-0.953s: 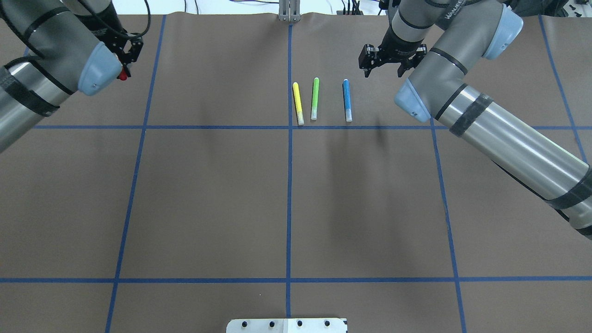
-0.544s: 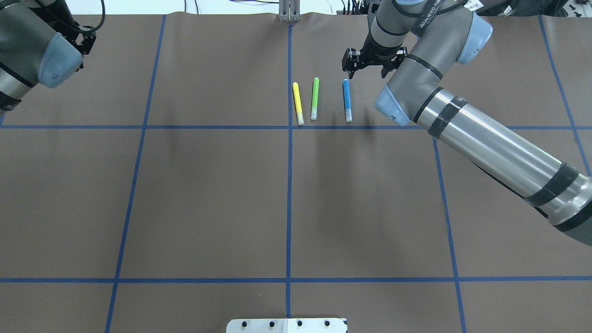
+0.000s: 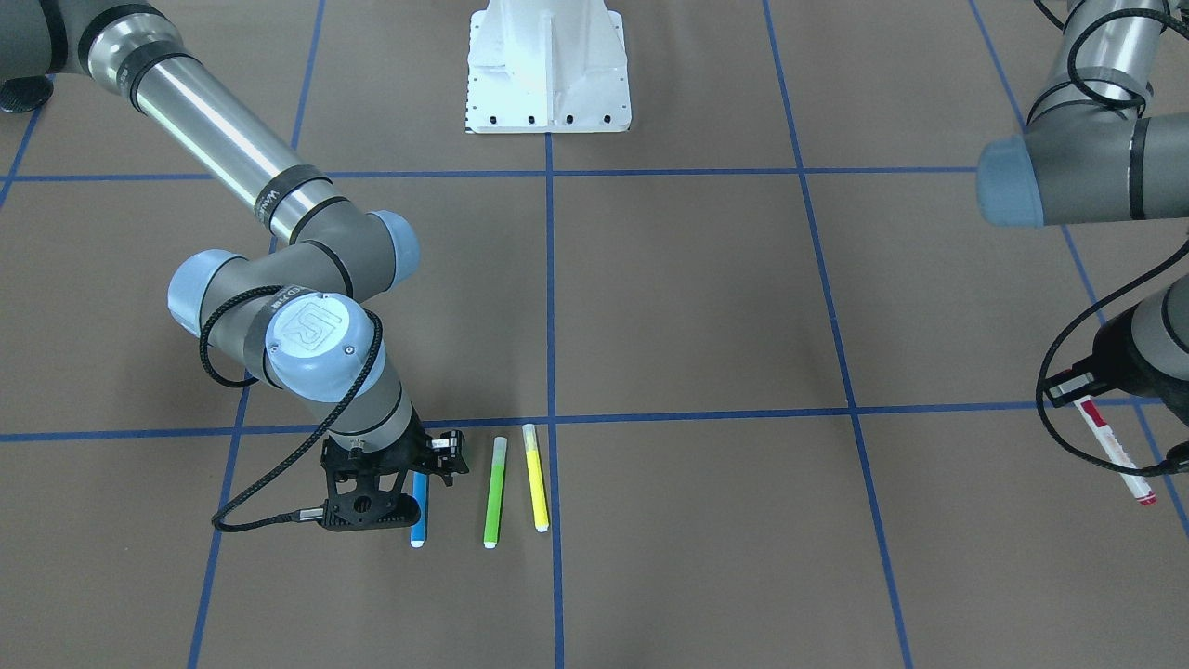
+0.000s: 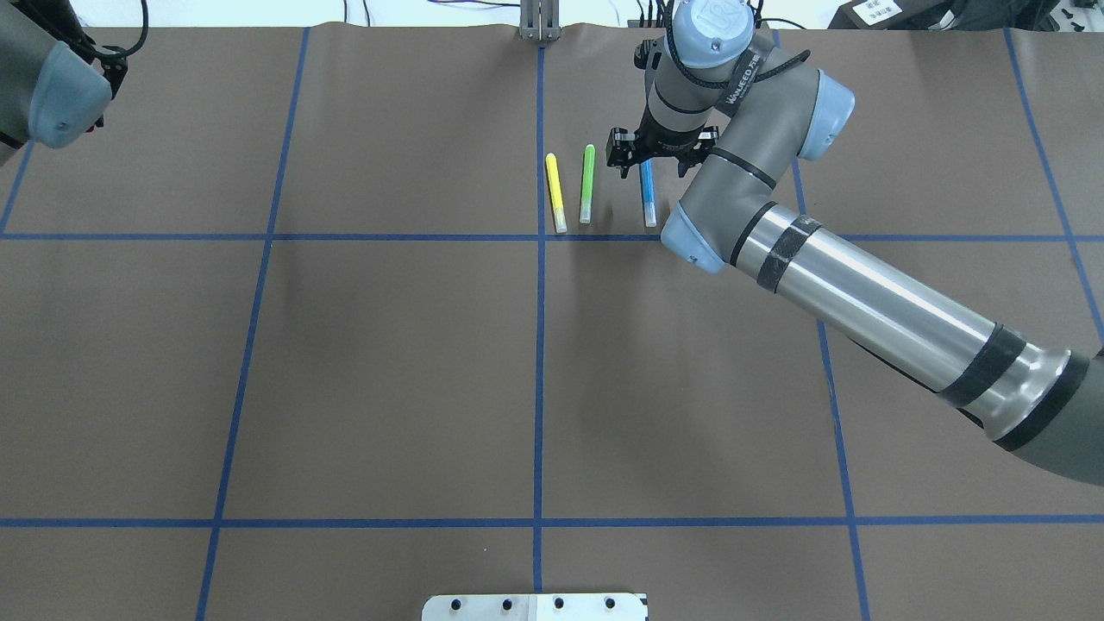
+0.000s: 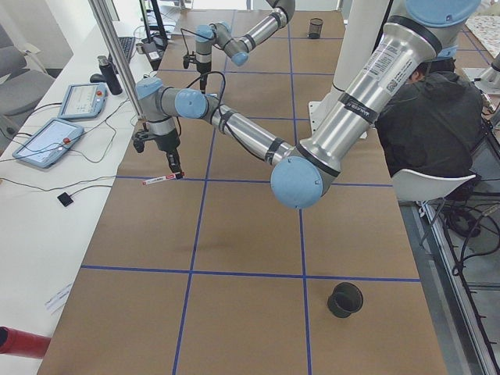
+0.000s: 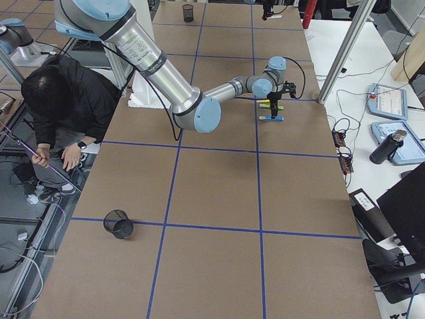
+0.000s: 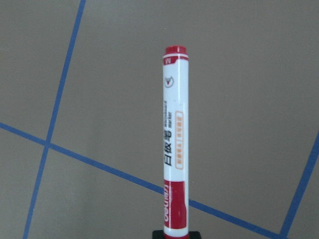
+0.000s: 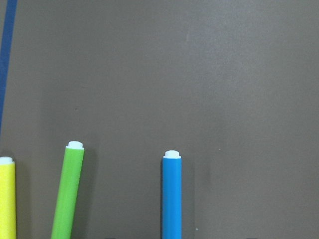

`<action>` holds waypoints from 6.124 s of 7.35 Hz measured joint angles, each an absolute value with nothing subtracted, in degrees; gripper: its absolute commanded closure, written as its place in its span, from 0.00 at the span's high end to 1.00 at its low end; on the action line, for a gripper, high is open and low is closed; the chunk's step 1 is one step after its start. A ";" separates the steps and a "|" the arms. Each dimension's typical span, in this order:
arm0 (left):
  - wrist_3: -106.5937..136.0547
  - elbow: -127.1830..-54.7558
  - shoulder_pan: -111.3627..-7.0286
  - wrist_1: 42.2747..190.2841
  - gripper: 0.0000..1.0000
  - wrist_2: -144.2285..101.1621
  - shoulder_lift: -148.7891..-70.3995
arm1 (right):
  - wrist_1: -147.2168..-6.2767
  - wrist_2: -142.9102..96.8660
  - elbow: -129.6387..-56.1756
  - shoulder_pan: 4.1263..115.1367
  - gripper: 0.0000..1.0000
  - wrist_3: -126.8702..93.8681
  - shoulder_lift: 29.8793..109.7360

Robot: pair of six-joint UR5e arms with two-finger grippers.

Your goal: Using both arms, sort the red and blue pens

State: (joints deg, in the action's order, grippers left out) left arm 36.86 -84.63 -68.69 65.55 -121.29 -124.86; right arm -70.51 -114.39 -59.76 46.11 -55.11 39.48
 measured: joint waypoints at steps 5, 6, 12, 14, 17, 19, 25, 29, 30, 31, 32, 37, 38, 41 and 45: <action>35.51 -85.95 -68.98 63.16 0.00 -121.37 -124.68 | -70.55 -114.34 -57.97 44.45 0.71 -55.49 39.96; 35.51 -85.98 -69.02 63.10 0.00 -121.37 -124.68 | -70.56 -114.34 -57.68 44.21 0.70 -55.47 39.98; 35.47 -91.39 -70.57 58.53 0.00 -121.80 -120.90 | -70.58 -114.40 -57.88 44.26 0.01 -55.62 39.94; 35.50 -91.55 -70.58 58.46 0.00 -121.81 -120.79 | -70.63 -114.50 -58.09 44.52 0.00 -55.45 40.07; 35.45 -91.93 -70.69 58.43 0.00 -121.82 -120.51 | -70.90 -115.34 -59.77 45.71 0.00 -54.97 40.01; 34.13 -95.80 -71.27 58.08 0.00 -121.76 -116.55 | -73.78 -115.83 -61.75 46.92 0.00 -53.59 40.09; 18.96 -113.28 -77.02 54.14 0.00 -121.05 -91.12 | -83.55 -114.52 -70.08 53.73 0.00 -44.78 45.29; 16.08 -116.46 -84.76 53.55 0.00 -123.56 -75.58 | -96.40 -112.99 -76.41 62.60 0.00 -22.41 49.74; 13.22 -116.16 -87.79 53.35 0.00 -124.25 -72.95 | -98.80 -112.91 -77.00 65.38 0.00 -17.11 50.66; 11.29 -115.98 -90.63 52.14 0.00 -124.56 -71.21 | -100.83 -112.87 -77.18 68.09 0.00 -12.78 51.58; 10.42 -115.81 -93.44 49.37 0.00 -125.44 -70.30 | -102.46 -112.77 -77.39 70.50 0.00 -9.07 52.88; 9.64 -112.97 -99.38 38.20 0.00 -141.24 -63.98 | -109.07 -111.40 -81.08 78.84 0.00 7.38 62.50; 9.49 -112.74 -99.56 36.88 0.00 -144.16 -63.08 | -112.40 -111.50 -83.12 80.06 0.00 10.13 65.10; 7.88 -110.00 -99.66 34.99 0.00 -148.49 -61.58 | -124.34 -113.38 -88.03 82.28 0.00 14.28 70.65; 5.43 -107.27 -99.66 30.25 0.00 -151.15 -60.63 | -134.63 -117.71 -92.28 85.33 0.00 18.78 73.92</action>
State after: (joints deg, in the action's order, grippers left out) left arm 5.43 -107.27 -99.66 30.25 -151.15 -60.63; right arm -134.63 -117.71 -92.28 85.33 18.78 73.92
